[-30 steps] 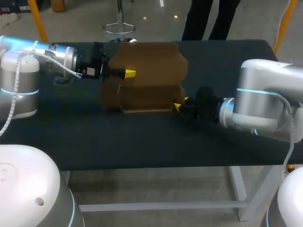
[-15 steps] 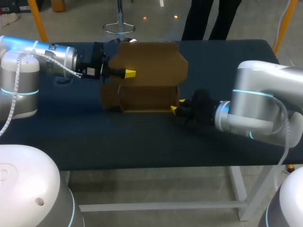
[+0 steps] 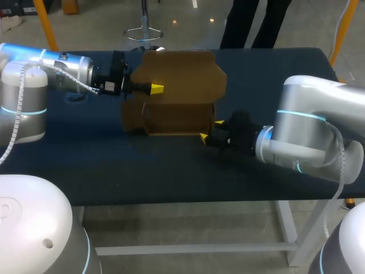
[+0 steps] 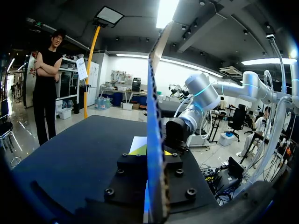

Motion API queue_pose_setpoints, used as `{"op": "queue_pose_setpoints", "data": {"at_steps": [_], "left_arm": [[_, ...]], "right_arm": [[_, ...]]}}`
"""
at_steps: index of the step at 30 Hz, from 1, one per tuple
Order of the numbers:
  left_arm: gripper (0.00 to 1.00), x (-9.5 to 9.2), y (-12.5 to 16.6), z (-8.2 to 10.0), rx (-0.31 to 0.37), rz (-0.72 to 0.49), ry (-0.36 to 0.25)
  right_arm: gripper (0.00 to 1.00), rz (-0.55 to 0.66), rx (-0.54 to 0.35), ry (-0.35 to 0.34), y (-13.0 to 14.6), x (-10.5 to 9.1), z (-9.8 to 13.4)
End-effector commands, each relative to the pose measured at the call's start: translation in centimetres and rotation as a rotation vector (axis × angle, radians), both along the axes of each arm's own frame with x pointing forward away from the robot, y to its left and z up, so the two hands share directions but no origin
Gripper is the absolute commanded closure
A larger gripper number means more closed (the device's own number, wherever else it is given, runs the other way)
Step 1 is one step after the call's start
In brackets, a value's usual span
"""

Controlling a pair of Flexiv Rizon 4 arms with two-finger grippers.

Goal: Assemble the packaging by folding the flat box into shape, placing the metal phone stand inside, and closing the box properly

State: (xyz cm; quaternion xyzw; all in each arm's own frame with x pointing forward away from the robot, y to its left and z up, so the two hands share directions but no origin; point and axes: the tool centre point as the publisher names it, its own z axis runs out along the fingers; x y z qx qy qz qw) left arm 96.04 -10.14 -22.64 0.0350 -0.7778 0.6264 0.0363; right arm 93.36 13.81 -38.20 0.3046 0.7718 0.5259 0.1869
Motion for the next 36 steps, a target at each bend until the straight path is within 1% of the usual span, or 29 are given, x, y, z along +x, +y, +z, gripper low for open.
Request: {"op": "queue_pose_setpoints", "data": {"at_steps": [1, 4, 8, 9, 11, 14, 18, 24, 26, 28, 29, 31, 33, 35, 36], "left_arm": [[1.00, 0.1, 0.0, -0.2, 0.000, -0.003, 0.001], [1.00, 0.1, 0.0, -0.2, 0.000, -0.003, 0.001], [1.00, 0.1, 0.0, -0.2, 0.000, -0.003, 0.001], [1.00, 0.1, 0.0, -0.2, 0.000, -0.003, 0.001], [1.00, 0.1, 0.0, -0.2, 0.000, -0.003, 0.001], [1.00, 0.1, 0.0, -0.2, 0.000, -0.003, 0.001], [1.00, 0.1, 0.0, -0.2, 0.000, -0.003, 0.001], [1.00, 0.1, 0.0, -0.2, 0.000, -0.003, 0.001], [1.00, 0.1, 0.0, -0.2, 0.000, -0.003, 0.001], [1.00, 0.1, 0.0, -0.2, 0.000, -0.003, 0.001], [1.00, 0.1, 0.0, -0.2, 0.000, -0.003, 0.001], [1.00, 0.1, 0.0, -0.2, 0.000, -0.003, 0.001], [1.00, 0.1, 0.0, -0.2, 0.000, -0.003, 0.001], [1.00, 0.1, 0.0, -0.2, 0.000, -0.003, 0.001], [1.00, 0.1, 0.0, -0.2, 0.000, -0.003, 0.001]], "right_arm": [[0.19, -0.040, -0.002, -0.019, 0.0, -0.9, -0.2], [0.20, -0.022, 0.012, -0.017, -0.3, -1.5, 0.0], [0.19, -0.021, 0.007, -0.023, -0.7, -2.5, 0.1], [0.18, -0.021, 0.006, -0.024, -0.9, -2.6, 0.0], [0.18, -0.028, 0.011, -0.022, -1.5, -3.0, 0.0], [0.16, -0.028, 0.016, -0.021, -2.1, -3.6, 0.1], [0.15, -0.004, 0.019, -0.019, -3.0, -4.5, 0.4], [0.16, 0.061, 0.002, 0.015, -4.7, -5.3, 0.9], [0.21, 0.094, -0.015, 0.029, -5.3, -5.5, 1.2], [0.29, 0.124, -0.018, 0.032, -6.0, -5.7, 1.4], [0.31, 0.149, -0.021, 0.036, -6.4, -5.8, 1.5], [0.37, 0.168, -0.016, 0.030, -7.2, -5.8, 1.8], [0.38, 0.220, -0.002, 0.030, -8.0, -5.8, 2.2], [0.38, 0.254, -0.007, 0.025, -8.7, -5.5, 2.5], [0.41, 0.271, -0.007, 0.024, -9.0, -5.4, 2.5]]}}
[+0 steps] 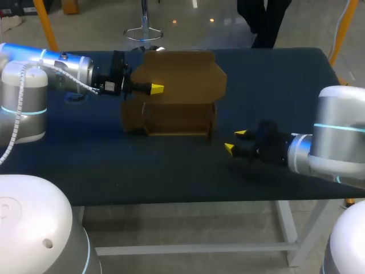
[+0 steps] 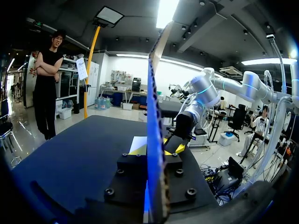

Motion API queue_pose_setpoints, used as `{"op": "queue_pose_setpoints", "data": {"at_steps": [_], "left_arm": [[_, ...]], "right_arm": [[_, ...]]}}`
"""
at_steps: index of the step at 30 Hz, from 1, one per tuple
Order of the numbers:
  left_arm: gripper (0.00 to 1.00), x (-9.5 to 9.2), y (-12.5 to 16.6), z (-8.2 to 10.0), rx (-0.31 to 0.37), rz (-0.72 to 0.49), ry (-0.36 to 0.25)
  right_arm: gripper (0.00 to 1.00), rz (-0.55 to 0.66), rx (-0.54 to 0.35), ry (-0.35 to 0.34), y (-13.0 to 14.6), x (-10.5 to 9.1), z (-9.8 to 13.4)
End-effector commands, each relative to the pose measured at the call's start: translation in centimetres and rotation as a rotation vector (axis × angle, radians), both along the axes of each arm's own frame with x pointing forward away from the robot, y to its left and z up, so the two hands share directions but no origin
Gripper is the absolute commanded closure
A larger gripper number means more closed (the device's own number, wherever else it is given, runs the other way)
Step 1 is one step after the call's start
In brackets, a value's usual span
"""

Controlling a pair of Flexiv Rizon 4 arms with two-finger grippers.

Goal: Assemble the packaging by folding the flat box into shape, placing the metal phone stand inside, and closing the box properly

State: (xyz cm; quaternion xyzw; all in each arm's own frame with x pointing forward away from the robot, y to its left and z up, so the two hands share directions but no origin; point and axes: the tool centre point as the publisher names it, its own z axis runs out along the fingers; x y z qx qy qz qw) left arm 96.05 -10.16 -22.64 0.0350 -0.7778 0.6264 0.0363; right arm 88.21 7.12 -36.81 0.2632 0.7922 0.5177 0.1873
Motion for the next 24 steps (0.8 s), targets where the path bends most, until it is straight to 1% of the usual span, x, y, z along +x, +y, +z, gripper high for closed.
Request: {"op": "queue_pose_setpoints", "data": {"at_steps": [1, 4, 5, 8, 12, 15, 18, 19, 24], "left_arm": [[1.00, 0.1, 0.0, -0.2, 0.000, -0.003, 0.001], [1.00, 0.1, 0.0, -0.2, 0.000, -0.003, 0.001], [1.00, 0.1, 0.0, -0.2, 0.000, -0.003, 0.001], [1.00, 0.1, 0.0, -0.2, 0.000, -0.003, 0.001], [1.00, 0.1, 0.0, -0.2, 0.000, -0.003, 0.001], [1.00, 0.1, 0.0, -0.2, 0.000, -0.003, 0.001], [1.00, 0.1, 0.0, -0.2, 0.000, -0.003, 0.001], [1.00, 0.1, 0.0, -0.2, 0.000, -0.003, 0.001], [1.00, 0.1, 0.0, -0.2, 0.000, -0.003, 0.001]], "right_arm": [[0.42, 0.211, 0.035, 0.059, -2.4, 0.0, 1.2], [0.47, 0.261, 0.028, 0.065, -2.9, 0.9, 1.2], [0.51, 0.276, 0.019, 0.062, -3.0, 1.1, 1.1], [0.51, 0.342, 0.015, 0.057, -3.1, 2.1, 1.1], [0.51, 0.424, -0.025, 0.053, -2.4, 3.3, 1.0], [0.51, 0.474, -0.066, 0.033, -1.6, 4.2, 0.9], [0.51, 0.484, -0.072, 0.030, -1.5, 4.3, 0.9], [0.51, 0.519, -0.088, 0.010, -0.9, 4.8, 0.8], [0.53, 0.553, -0.101, -0.002, -0.3, 5.6, 0.3]]}}
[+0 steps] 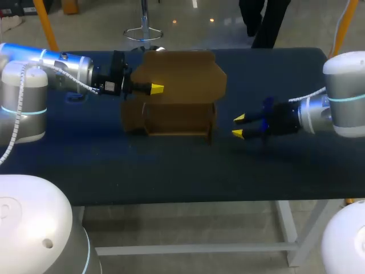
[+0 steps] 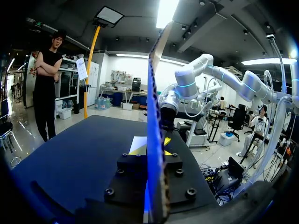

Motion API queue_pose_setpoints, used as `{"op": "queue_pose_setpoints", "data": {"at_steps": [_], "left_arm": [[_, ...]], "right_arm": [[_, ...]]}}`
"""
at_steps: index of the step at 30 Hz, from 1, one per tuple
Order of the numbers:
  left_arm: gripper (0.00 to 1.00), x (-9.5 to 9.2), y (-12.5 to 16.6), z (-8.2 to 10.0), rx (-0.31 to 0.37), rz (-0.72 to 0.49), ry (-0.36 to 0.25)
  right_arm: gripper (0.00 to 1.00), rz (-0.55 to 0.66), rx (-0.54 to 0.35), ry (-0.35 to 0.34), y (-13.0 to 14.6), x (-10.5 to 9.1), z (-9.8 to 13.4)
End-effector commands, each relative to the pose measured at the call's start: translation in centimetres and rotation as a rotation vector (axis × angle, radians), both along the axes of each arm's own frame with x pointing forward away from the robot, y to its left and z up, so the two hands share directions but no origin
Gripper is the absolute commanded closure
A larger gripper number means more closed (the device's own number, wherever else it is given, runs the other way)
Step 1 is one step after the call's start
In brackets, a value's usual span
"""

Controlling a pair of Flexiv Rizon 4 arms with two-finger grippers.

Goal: Assemble the packaging by folding the flat box into shape, placing the metal phone stand inside, and closing the box properly

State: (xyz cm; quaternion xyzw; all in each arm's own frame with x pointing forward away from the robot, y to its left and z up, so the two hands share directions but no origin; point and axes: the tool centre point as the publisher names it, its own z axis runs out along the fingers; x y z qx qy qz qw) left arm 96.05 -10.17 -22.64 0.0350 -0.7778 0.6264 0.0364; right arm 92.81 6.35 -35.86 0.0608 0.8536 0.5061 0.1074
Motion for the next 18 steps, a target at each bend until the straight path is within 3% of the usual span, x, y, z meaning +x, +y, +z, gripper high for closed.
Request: {"op": "queue_pose_setpoints", "data": {"at_steps": [1, 9, 18], "left_arm": [[1.00, 0.1, 0.0, -0.2, 0.000, -0.003, 0.001], [1.00, 0.1, 0.0, -0.2, 0.000, -0.003, 0.001], [1.00, 0.1, 0.0, -0.2, 0.000, -0.003, 0.001]], "right_arm": [[0.54, 0.119, -0.001, 0.060, 0.6, 1.1, -0.7], [0.59, 0.143, 0.013, 0.054, 1.8, 2.4, -1.1], [0.59, 0.165, 0.011, 0.053, 4.1, 3.4, -1.2]]}}
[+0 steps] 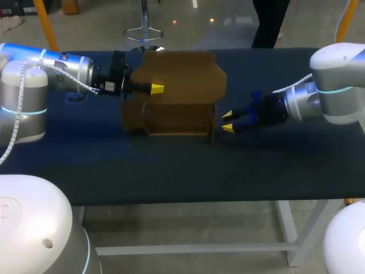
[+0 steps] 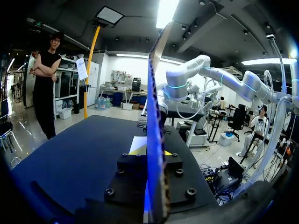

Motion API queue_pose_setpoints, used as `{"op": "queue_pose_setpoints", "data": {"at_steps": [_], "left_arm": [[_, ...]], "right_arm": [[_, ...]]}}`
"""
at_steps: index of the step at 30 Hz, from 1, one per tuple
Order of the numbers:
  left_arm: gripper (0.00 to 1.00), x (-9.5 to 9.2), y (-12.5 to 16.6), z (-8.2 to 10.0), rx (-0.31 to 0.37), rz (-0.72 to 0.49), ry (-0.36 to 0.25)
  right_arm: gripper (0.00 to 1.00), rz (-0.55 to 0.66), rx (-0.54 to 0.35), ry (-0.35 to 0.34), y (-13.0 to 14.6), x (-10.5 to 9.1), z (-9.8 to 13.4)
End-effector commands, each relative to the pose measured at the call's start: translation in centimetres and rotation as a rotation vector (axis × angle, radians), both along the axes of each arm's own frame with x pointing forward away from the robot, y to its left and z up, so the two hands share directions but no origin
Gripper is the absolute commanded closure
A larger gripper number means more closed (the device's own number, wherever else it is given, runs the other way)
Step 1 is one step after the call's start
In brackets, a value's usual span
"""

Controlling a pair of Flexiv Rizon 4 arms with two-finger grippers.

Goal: Assemble the packaging by folding the flat box into shape, placing the metal phone stand inside, and closing the box properly

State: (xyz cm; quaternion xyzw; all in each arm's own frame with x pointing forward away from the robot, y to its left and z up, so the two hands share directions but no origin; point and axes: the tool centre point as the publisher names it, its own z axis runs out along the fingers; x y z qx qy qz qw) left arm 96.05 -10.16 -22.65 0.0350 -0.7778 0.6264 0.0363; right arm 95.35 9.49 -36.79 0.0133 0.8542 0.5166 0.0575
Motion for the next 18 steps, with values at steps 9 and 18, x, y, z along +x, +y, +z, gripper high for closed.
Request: {"op": "queue_pose_setpoints", "data": {"at_steps": [9, 18], "left_arm": [[1.00, 0.1, 0.0, -0.2, 0.000, -0.003, 0.001], [1.00, 0.1, 0.0, -0.2, 0.000, -0.003, 0.001]], "right_arm": [[0.59, 0.029, 0.012, 0.012, 2.6, 1.7, -0.1], [0.60, 0.004, 0.028, 0.017, 3.3, 1.8, -0.3]]}}
